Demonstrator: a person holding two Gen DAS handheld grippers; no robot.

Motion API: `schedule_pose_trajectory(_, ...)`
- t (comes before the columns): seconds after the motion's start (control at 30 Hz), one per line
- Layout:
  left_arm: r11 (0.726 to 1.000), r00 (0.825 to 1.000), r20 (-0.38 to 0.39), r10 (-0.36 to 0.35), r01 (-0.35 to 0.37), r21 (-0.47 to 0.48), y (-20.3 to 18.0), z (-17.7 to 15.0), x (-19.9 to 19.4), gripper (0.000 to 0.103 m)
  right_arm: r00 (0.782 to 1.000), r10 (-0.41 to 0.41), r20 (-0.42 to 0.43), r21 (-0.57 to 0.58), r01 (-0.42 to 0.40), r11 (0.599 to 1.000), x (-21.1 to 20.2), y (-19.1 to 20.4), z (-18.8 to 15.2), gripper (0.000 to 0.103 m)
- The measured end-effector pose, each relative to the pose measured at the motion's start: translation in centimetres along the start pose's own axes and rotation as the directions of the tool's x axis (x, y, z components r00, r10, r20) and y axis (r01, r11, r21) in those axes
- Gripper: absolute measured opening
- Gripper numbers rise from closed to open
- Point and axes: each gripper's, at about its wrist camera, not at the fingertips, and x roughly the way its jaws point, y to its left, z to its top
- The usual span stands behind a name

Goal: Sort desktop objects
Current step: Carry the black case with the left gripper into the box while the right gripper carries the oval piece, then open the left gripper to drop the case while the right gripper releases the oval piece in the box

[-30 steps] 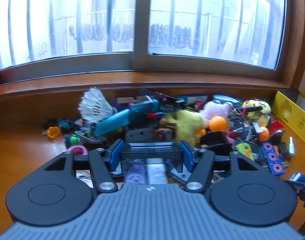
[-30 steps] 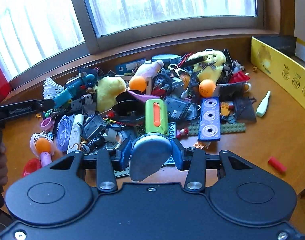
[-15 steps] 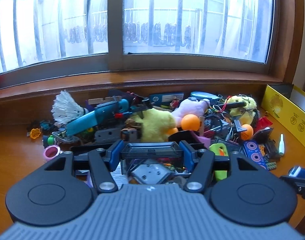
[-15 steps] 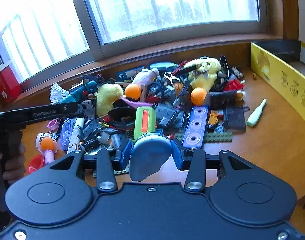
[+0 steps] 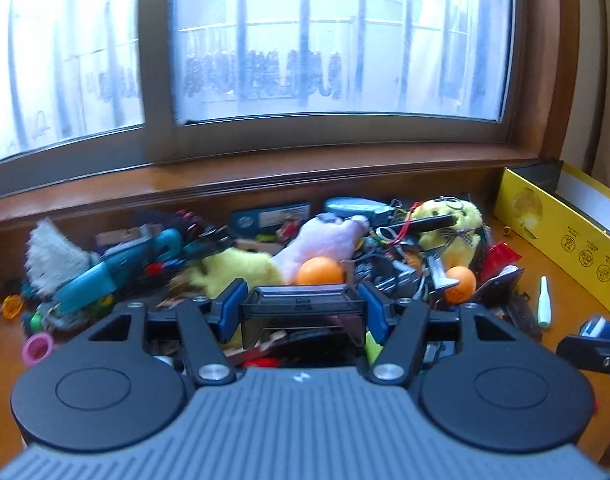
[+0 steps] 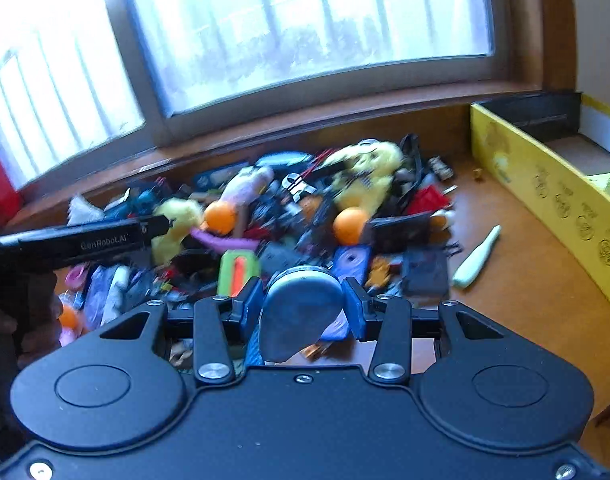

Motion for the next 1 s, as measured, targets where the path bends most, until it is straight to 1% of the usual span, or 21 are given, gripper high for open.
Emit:
schedule_pose_trajectory(0.07, 1.0, 1.0, 0.008, -0.021, 0.021, 0.005, -0.9, 0.7, 0.4, 0.064, 1.0, 0.002, 0.004, 0.034, -0.002, 0.999, -0.1, -1.0, 0.5, 0.042)
schedule_pose_trajectory(0.13, 0.999, 0.999, 0.023, -0.034, 0.034, 0.016, -2.2, 1.3, 1.1, 0.064, 1.0, 0.004, 0.014, 0.039, -0.004, 0.999, -0.4, -2.0, 1.2, 0.042)
schedule_pose_trajectory(0.2, 0.999, 0.999, 0.03, -0.026, 0.026, 0.025, -3.7, 1.6, 1.8, 0.064, 0.999, -0.005, 0.034, 0.019, 0.004, 1.0, -0.5, -3.2, 2.0, 0.042)
schedule_pose_trajectory(0.27, 1.0, 1.0, 0.02, -0.009, 0.009, 0.018, -5.3, 1.9, 2.4, 0.064, 0.999, 0.002, 0.046, 0.014, -0.002, 1.0, -0.5, -4.7, 2.7, 0.042)
schedule_pose_trajectory(0.33, 0.999, 0.999, 0.005, -0.035, 0.035, 0.01, -6.8, 2.4, 2.9, 0.064, 1.0, 0.007, 0.03, 0.035, -0.008, 0.999, -0.3, -6.7, 3.7, 0.042)
schedule_pose_trajectory(0.37, 0.999, 0.999, 0.004, -0.05, 0.05, 0.02, -7.9, 2.7, 3.2, 0.064, 1.0, 0.012, 0.027, 0.047, -0.014, 0.999, -0.4, -7.6, 4.0, 0.042)
schedule_pose_trajectory(0.43, 0.998, 0.999, 0.011, -0.048, 0.048, 0.036, -9.9, 3.3, 3.7, 0.064, 0.999, 0.019, 0.027, 0.059, -0.021, 0.998, -0.3, -9.4, 4.6, 0.042)
schedule_pose_trajectory(0.53, 0.995, 0.996, 0.028, -0.089, 0.088, 0.038, -12.7, 4.3, 4.0, 0.064, 0.999, 0.015, 0.031, 0.07, -0.017, 0.997, -0.7, -11.9, 5.5, 0.042)
schedule_pose_trajectory(0.6, 0.992, 0.993, 0.043, -0.109, 0.106, 0.061, -15.0, 4.9, 4.2, 0.064, 0.999, 0.015, 0.049, 0.06, -0.018, 0.998, -1.5, -13.4, 5.9, 0.042)
schedule_pose_trajectory(0.8, 0.973, 0.977, 0.079, -0.199, 0.188, 0.132, -22.6, 6.6, 5.1, 0.064, 0.992, -0.037, 0.122, 0.076, 0.028, 0.997, -4.9, -18.5, 7.2, 0.042)
schedule_pose_trajectory(1.0, 0.943, 0.954, 0.051, -0.294, 0.281, 0.18, -30.0, 7.5, 6.7, 0.064, 0.982, -0.124, 0.144, 0.14, 0.104, 0.985, -7.8, -24.4, 7.7, 0.042)
